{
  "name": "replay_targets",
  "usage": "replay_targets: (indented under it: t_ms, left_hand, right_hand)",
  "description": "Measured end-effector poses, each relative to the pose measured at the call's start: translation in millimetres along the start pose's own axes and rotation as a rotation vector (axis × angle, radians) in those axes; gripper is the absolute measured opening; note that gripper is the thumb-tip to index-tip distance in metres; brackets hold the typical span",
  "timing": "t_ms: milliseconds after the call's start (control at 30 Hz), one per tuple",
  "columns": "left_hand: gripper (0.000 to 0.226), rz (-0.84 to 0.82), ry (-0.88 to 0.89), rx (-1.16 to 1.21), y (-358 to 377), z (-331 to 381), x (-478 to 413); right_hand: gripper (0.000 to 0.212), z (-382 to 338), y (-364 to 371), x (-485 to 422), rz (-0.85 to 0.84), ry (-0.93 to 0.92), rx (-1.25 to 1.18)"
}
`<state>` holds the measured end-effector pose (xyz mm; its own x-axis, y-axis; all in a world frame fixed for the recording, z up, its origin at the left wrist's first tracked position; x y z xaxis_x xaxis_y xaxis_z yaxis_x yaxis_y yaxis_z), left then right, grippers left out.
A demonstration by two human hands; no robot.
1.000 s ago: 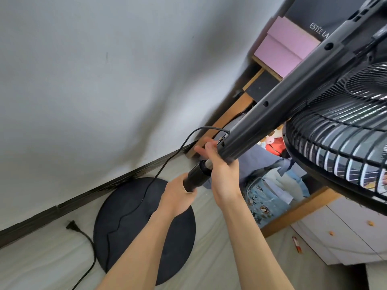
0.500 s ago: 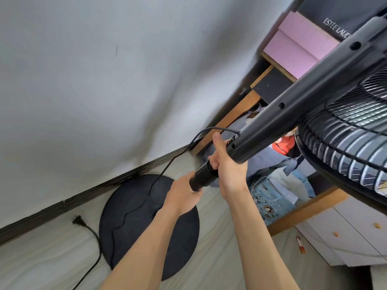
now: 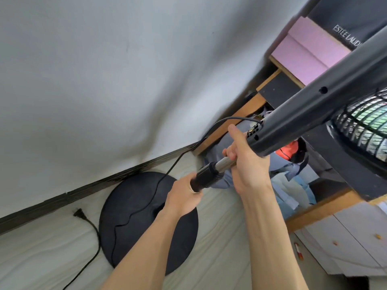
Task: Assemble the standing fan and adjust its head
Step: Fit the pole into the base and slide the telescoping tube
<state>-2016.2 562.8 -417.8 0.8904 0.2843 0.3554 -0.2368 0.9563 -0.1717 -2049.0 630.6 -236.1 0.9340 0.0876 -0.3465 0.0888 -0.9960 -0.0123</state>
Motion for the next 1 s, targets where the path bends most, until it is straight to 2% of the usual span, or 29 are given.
replay_targets:
  t_ms: [100, 267, 367, 467, 533, 700, 867, 1000]
  left_hand:
    - [0.021, -0.005, 0.001, 0.011, 1, 1, 0]
    - [0.024, 0.005, 0.005, 0.041, -1, 0, -6]
    - [0.023, 0.014, 0.0, 0.033, 2, 0, -7]
    - [0.02, 0.003, 0.013, 0.012, 5, 2, -7]
    - [0.019, -0.008, 0.02, 0.006, 6, 3, -7]
    - [0.021, 0.008, 0.035, 0.006, 4, 5, -8]
    - [0.014, -0.006, 0.047, -0.034, 3, -5, -13]
    - [0.013, -0.008, 0.059, -0.038, 5, 0, -15]
  right_hand:
    - [0.039, -1, -5, -1, 0.01, 0.01, 0.004]
    - [0.04, -3, 2, -5, -0.069, 0.002, 0.023]
    - [0.045, -2, 1, -5, -0.015, 0.01, 0.043]
    - [0.035, 8, -2, 3, -0.007, 0.095, 0.015]
    - [0.029, 16, -2, 11, -0.018, 0.13, 0.097]
    - [0.025, 21, 3, 16, 0.014, 0.129, 0.177]
    - [0.028, 43, 15, 32, -0.001, 0.275, 0.201]
    - [0.03, 45, 11, 29, -0.006, 0.278, 0.186]
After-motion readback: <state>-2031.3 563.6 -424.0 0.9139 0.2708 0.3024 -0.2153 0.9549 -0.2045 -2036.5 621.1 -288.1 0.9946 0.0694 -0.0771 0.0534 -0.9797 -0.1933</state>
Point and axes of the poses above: each hand's wrist, its own x-axis away from the middle knuckle, its own y-axis out of the palm, z = x × y, the point moved 2 cm from there along -x, towards the middle knuckle, and after that the axes turned 12 degrees about -y, right-handed, at the moved point
